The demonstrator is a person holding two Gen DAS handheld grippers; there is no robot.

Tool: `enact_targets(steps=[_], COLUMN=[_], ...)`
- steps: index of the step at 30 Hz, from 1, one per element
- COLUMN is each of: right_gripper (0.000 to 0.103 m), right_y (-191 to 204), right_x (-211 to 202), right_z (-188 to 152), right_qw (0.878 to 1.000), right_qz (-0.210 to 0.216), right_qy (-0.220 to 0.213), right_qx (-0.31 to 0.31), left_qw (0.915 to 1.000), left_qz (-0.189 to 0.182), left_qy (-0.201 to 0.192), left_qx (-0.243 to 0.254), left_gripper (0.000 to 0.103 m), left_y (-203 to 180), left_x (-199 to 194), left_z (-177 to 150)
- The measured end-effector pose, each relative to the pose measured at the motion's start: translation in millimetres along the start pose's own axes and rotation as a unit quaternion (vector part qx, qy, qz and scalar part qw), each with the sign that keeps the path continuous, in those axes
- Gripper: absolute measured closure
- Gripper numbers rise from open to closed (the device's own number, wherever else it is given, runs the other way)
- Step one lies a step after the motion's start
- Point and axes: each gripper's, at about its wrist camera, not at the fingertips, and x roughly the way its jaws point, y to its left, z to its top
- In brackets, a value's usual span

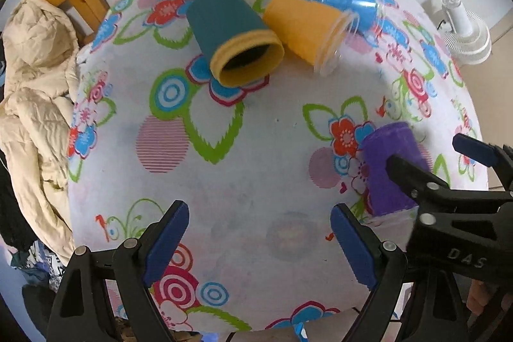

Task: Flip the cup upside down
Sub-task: 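Close the right gripper around the purple cup while the left gripper withdraws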

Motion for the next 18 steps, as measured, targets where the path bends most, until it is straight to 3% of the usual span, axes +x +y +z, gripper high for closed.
enact_targets(steps=[12, 18], right_gripper=[0.007, 0.017], right_y=[3.9, 5.1], right_x=[36.7, 52.7], right_z=[3.1, 1.8], right_qw=[0.999, 0.998], right_qz=[0.001, -0.009], right_qy=[0.051, 0.068], right_qx=[-0.004, -0.001], left_qw=[0.9993, 0.9985], left_qz=[-0.014, -0.018], left_qy=[0.031, 0.048], left_qx=[-0.011, -0.022], left_gripper=[0.011, 0.011], left_y=[-2.1, 2.9], left_x=[28.7, 40.9], left_z=[2.0, 2.1])
